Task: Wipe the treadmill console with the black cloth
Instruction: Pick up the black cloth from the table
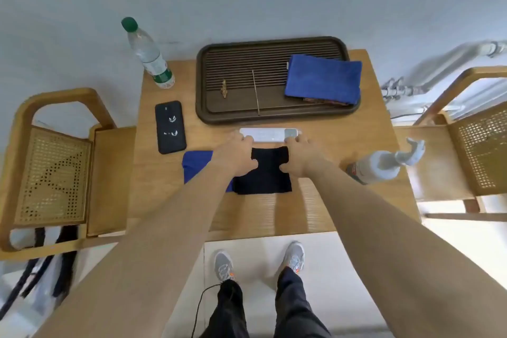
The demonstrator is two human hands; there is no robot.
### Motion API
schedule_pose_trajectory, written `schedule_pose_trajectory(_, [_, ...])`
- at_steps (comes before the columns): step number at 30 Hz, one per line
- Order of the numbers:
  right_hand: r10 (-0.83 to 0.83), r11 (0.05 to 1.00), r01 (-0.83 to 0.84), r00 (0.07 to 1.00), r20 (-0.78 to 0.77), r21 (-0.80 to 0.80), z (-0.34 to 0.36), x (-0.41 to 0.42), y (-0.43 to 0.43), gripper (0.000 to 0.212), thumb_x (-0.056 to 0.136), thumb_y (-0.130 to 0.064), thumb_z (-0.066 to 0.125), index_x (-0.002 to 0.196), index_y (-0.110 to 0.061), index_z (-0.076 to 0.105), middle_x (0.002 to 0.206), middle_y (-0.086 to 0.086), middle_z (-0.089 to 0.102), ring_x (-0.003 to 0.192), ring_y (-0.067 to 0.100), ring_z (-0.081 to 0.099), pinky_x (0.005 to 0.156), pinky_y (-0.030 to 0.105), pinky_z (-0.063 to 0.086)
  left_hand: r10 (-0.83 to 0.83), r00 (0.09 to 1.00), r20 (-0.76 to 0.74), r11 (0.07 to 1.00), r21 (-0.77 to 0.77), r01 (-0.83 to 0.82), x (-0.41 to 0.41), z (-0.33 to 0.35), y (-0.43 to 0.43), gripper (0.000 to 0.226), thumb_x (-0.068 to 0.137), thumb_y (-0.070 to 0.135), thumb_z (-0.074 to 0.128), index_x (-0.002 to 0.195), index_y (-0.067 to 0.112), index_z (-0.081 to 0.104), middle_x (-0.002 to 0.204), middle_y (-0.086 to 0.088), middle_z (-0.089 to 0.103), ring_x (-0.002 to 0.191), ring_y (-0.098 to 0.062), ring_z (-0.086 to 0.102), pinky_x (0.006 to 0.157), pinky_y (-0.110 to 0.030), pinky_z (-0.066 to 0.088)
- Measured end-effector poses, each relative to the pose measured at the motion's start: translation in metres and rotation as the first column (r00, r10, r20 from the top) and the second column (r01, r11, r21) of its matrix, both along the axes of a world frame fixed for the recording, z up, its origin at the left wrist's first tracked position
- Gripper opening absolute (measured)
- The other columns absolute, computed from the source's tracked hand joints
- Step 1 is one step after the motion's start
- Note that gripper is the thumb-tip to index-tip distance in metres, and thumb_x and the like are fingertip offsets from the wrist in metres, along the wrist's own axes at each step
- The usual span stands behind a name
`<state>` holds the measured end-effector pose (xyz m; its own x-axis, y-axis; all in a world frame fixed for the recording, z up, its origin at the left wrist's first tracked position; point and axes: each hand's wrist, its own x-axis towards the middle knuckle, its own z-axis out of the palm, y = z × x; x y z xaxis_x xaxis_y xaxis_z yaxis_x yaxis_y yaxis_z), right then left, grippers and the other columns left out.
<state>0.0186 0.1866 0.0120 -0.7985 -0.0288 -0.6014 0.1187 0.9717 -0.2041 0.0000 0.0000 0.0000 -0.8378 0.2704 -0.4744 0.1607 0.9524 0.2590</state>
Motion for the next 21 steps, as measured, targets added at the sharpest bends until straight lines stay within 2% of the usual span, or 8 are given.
schedule_pose_trajectory(2, [-0.027,0.998,0.028,0.999,0.019,-0.052,-0.018,0.003,0.000,0.064,0.086,-0.034,0.068,0.140,-0.015,0.041,0.145,0.015,0.039,0.126,0.035,0.043,0.092,0.040,0.042,0.013,1.000,0.001,1.000,-0.003,-0.013,0.001,-0.016,0.006,0.055,0.088,0.033,0.066,0.136,0.016,0.048,0.132,-0.004,0.050,0.115,-0.025,0.052,0.079,-0.039,0.055])
schedule_pose_trajectory(4, [-0.091,0.988,0.093,0.996,0.020,-0.126,-0.040,0.010,0.000,0.065,0.087,-0.031,0.066,0.144,-0.016,0.038,0.145,0.014,0.039,0.125,0.036,0.044,0.096,0.043,0.046,0.042,0.999,0.006,0.999,0.005,-0.042,0.007,-0.035,0.012,0.053,0.088,0.029,0.067,0.135,0.016,0.047,0.134,-0.005,0.050,0.118,-0.026,0.051,0.079,-0.039,0.054])
schedule_pose_trajectory(6, [-0.168,0.969,0.160,0.985,-0.028,-0.188,-0.058,0.013,-0.001,0.065,0.090,-0.029,0.062,0.148,-0.017,0.035,0.145,0.013,0.039,0.126,0.036,0.043,0.099,0.049,0.047,0.087,0.996,0.005,0.996,0.021,-0.087,0.008,-0.049,0.017,0.050,0.090,0.024,0.066,0.135,0.016,0.046,0.136,-0.007,0.048,0.122,-0.028,0.048,0.082,-0.041,0.054])
schedule_pose_trajectory(10, [-0.313,0.910,0.255,0.939,-0.142,-0.326,-0.077,0.016,-0.001,0.056,0.094,-0.022,0.059,0.147,-0.020,0.041,0.136,0.012,0.048,0.120,0.032,0.052,0.093,0.046,0.053,0.164,0.980,-0.116,0.985,0.079,-0.155,0.008,-0.061,0.018,0.033,0.094,0.016,0.060,0.127,0.021,0.055,0.130,-0.003,0.050,0.113,-0.025,0.053,0.075,-0.034,0.049])
schedule_pose_trajectory(13, [-0.381,0.876,0.296,0.909,-0.170,-0.380,-0.075,0.018,0.003,0.032,0.094,-0.017,0.058,0.126,-0.021,0.055,0.118,0.003,0.055,0.102,0.025,0.060,0.082,0.042,0.055,0.184,0.971,-0.154,0.980,0.100,-0.170,0.008,-0.058,0.015,0.017,0.095,0.016,0.058,0.110,0.022,0.061,0.117,-0.001,0.054,0.096,-0.021,0.057,0.070,-0.034,0.050])
schedule_pose_trajectory(16, [-0.366,0.883,0.272,0.909,-0.199,-0.382,-0.065,0.022,0.008,0.011,0.093,-0.014,0.059,0.099,-0.021,0.053,0.097,-0.004,0.055,0.085,0.019,0.057,0.066,0.032,0.046,0.191,0.969,-0.154,0.976,0.132,-0.171,0.012,-0.049,0.013,0.011,0.094,0.015,0.060,0.100,0.024,0.059,0.110,0.002,0.054,0.087,-0.018,0.056,0.066,-0.032,0.046])
schedule_pose_trajectory(18, [-0.346,0.888,0.254,0.918,-0.194,-0.383,-0.057,0.028,0.010,0.010,0.093,-0.012,0.061,0.095,-0.019,0.054,0.096,-0.003,0.057,0.086,0.019,0.057,0.067,0.031,0.044,0.184,0.971,-0.150,0.975,0.152,-0.161,0.016,-0.039,0.013,0.012,0.093,0.014,0.061,0.095,0.025,0.057,0.107,0.005,0.053,0.084,-0.017,0.056,0.065,-0.030,0.045])
schedule_pose_trajectory(21, [-0.340,0.898,0.243,0.913,-0.226,-0.368,-0.039,0.041,0.011,0.008,0.092,-0.013,0.065,0.094,-0.017,0.058,0.107,-0.001,0.054,0.089,0.020,0.059,0.073,0.032,0.048,0.172,0.970,-0.170,0.972,0.189,-0.139,0.026,-0.020,0.011,0.013,0.092,0.013,0.063,0.091,0.025,0.056,0.103,0.006,0.053,0.082,-0.018,0.057,0.067,-0.032,0.049])
